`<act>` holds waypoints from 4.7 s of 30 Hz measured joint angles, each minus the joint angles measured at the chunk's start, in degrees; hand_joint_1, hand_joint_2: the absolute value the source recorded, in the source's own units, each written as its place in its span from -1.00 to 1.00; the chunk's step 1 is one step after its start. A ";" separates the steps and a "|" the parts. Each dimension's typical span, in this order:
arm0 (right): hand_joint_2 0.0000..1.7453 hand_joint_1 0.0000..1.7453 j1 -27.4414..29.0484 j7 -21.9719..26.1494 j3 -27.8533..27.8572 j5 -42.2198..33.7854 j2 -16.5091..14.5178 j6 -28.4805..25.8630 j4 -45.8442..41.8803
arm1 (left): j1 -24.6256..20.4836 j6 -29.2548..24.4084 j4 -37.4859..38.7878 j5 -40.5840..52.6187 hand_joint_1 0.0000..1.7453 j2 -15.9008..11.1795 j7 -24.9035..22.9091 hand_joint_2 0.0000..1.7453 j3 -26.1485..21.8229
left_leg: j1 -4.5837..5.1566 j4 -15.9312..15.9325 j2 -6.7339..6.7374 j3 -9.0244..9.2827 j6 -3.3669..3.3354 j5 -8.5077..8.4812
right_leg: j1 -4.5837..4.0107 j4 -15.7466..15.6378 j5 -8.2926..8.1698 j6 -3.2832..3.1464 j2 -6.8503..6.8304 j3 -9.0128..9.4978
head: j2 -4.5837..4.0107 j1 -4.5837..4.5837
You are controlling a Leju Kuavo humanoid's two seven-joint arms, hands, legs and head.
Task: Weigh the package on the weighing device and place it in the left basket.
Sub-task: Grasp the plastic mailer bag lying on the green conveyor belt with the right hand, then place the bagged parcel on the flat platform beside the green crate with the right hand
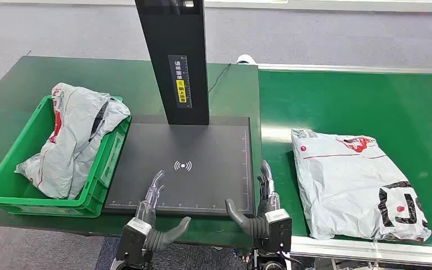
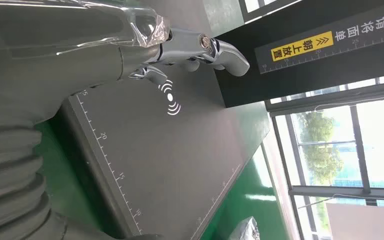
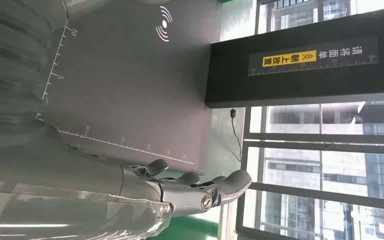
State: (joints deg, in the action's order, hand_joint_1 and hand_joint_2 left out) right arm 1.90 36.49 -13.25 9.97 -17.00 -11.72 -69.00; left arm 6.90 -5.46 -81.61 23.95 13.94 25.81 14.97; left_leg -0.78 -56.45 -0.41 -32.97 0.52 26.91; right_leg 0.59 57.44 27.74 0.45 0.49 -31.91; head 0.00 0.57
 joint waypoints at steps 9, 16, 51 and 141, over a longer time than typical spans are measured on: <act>1.00 -1.00 -2.22 -14.48 3.09 25.85 2.49 -18.09 1.45 | -0.01 0.48 0.00 0.02 -1.00 0.17 -0.65 1.00 0.01 | 0.02 -0.01 0.00 0.00 -0.01 -0.01 | 0.02 0.00 -0.01 0.01 0.00 0.01 | 0.00 -0.01; 1.00 -1.00 -7.24 -26.51 14.53 42.03 7.22 -11.48 6.17 | -0.09 1.18 0.02 -0.59 -1.00 0.14 -0.87 1.00 -0.23 | 0.07 -0.03 -0.09 0.00 -0.04 -0.03 | 0.10 -0.01 -0.05 0.05 -0.03 0.03 | 0.00 0.00; 1.00 1.00 -16.11 -39.65 34.16 64.27 17.46 -1.21 23.94 | -0.77 5.14 -0.04 -1.18 -1.00 0.12 -1.16 1.00 -1.55 | 0.16 -0.07 -0.22 0.65 -0.30 0.09 | 0.18 -0.15 0.09 0.29 -0.23 0.82 | 0.00 -0.01; 1.00 -1.00 -10.87 -6.26 -2.25 7.41 1.44 14.09 3.32 | -5.36 -24.75 0.45 29.06 -1.00 4.55 -12.01 1.00 -10.43 | 0.14 -0.06 -0.18 0.13 -0.28 0.06 | 0.16 -0.08 0.06 0.28 -0.17 0.23 | 0.00 0.00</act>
State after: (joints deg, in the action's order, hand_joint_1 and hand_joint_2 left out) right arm -8.97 30.23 -15.49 17.38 -15.56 2.38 -65.68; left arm 1.54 -30.21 -81.16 53.02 18.49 13.81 4.54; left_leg -0.64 -56.51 -0.59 -32.84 0.24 26.96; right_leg 0.75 57.36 27.80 0.73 0.32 -31.68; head 0.00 0.57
